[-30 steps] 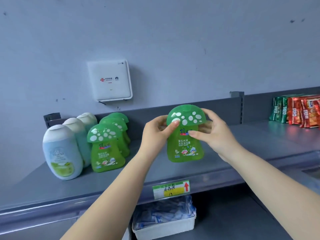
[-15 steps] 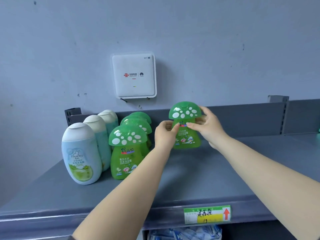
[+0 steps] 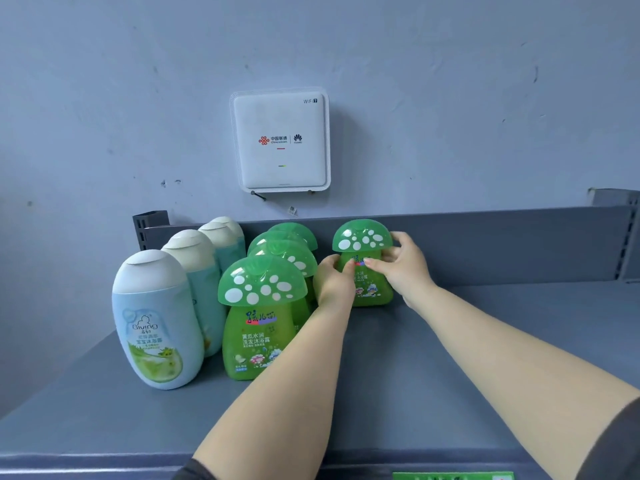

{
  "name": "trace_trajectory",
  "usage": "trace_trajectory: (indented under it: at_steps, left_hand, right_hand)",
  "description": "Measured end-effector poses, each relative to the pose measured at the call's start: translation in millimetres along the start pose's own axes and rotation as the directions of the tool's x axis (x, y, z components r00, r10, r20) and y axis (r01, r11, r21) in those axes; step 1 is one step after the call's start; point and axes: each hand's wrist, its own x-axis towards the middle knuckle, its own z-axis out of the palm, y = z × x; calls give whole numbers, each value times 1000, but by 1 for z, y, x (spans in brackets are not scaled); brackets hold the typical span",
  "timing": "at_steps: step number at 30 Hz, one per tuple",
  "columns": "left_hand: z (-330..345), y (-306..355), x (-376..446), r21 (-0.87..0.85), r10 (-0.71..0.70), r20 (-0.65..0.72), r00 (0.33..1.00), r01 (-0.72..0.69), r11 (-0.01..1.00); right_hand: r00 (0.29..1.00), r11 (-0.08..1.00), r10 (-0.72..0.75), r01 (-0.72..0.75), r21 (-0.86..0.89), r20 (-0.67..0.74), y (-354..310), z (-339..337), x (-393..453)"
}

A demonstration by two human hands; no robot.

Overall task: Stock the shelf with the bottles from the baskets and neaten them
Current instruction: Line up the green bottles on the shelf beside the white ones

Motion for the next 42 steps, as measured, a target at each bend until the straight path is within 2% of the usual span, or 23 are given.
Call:
trace_trajectory:
  at_steps: [5, 11, 16, 22, 28, 32, 35, 37, 39, 42]
  left_hand:
    - [2, -5, 4, 27, 13, 10, 1000, -13, 1000]
    - [4, -7, 5, 42, 19, 3, 1000, -19, 999]
    - [4, -8, 5, 53, 8, -23, 1000, -7, 999]
    - [4, -7, 3, 78, 11, -4, 1000, -10, 997]
    - [1, 8, -3, 166, -91, 63, 994, 80, 983]
    - [-3, 22, -17, 279, -42, 72, 996, 20, 960]
    - [-3, 33, -33, 337, 95, 134, 986, -136, 932]
    - [-3, 42, -44, 388, 168, 244, 955, -255, 886]
    - [-1, 51, -54, 456, 247, 345, 906, -391, 800]
    - [6, 58, -72, 566, 408, 454, 792, -610, 554]
  right_hand:
    - [1000, 1000, -22, 22, 2, -2, 11, 3, 2]
    - [996, 986, -80, 75, -152, -28, 16, 5, 9]
    - [995, 976, -104, 101, -194, -9, 17, 9, 10]
    - [996, 972, -83, 75, -223, -26, 15, 10, 10]
    - [1000, 959, -7, 8, -284, 3, 8, 8, 9]
    - [998, 910, 53, -59, -411, -25, -13, -5, 6]
    - [996, 874, 66, -83, -480, -52, -35, -23, -4]
    - [997, 773, 55, -4, -634, 61, -55, -38, -19]
    - [989, 596, 8, 115, -795, 149, -75, -55, -40]
    - [976, 256, -102, 214, -943, 194, -94, -84, -73]
